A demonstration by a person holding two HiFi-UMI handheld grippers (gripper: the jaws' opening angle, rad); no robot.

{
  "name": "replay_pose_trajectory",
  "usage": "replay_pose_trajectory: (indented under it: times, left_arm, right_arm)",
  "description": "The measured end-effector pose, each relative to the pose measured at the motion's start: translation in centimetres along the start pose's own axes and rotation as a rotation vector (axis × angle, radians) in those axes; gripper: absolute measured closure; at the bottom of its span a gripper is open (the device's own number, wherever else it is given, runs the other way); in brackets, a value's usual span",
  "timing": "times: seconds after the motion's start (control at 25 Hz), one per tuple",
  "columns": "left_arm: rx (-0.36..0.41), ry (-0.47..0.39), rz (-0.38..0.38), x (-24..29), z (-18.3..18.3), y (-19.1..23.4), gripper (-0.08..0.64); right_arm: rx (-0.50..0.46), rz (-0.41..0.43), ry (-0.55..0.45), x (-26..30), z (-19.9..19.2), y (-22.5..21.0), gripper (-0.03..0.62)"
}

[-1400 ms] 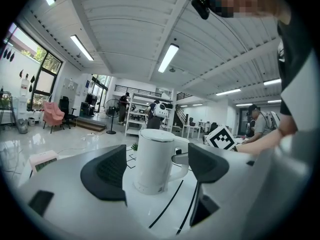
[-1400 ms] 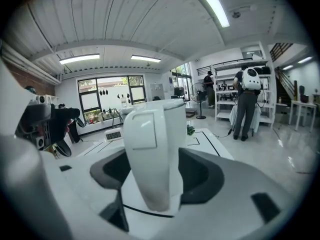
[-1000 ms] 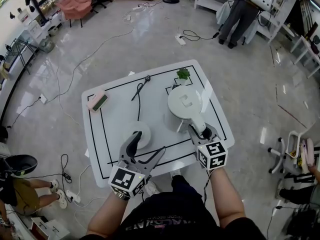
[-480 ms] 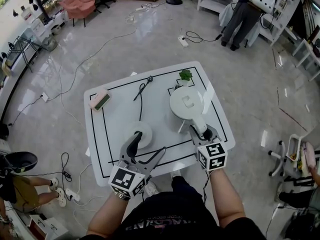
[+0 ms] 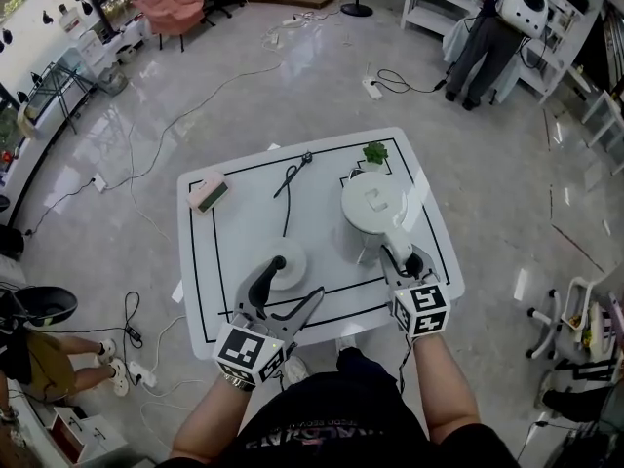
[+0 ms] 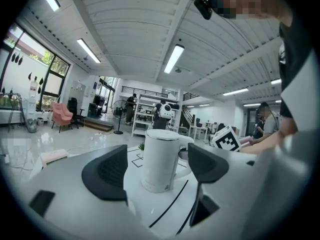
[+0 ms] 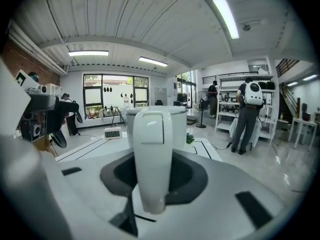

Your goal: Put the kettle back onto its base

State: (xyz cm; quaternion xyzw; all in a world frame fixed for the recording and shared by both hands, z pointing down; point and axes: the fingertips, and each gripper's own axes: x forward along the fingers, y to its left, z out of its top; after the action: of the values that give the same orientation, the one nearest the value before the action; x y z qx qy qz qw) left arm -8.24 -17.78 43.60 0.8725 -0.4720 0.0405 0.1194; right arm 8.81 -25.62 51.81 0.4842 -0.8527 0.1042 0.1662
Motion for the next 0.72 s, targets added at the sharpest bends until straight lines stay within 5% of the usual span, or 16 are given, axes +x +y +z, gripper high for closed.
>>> replay_pose_trajectory:
  times: [0.44,0.72]
  left_arm:
    - [-0.014,-0.037,0.074,-1.2,0.9,1.4,0.196]
    - [-0.013,-0.055,0.131,-2.9,0.9,2.5,0.281]
  right_arm:
    - [-0.06,0.027,-0.053,0.6,2.5,0.4,0.479]
    - [-0.07,0.075,-0.078,1.5,4.3,1.9,0.48]
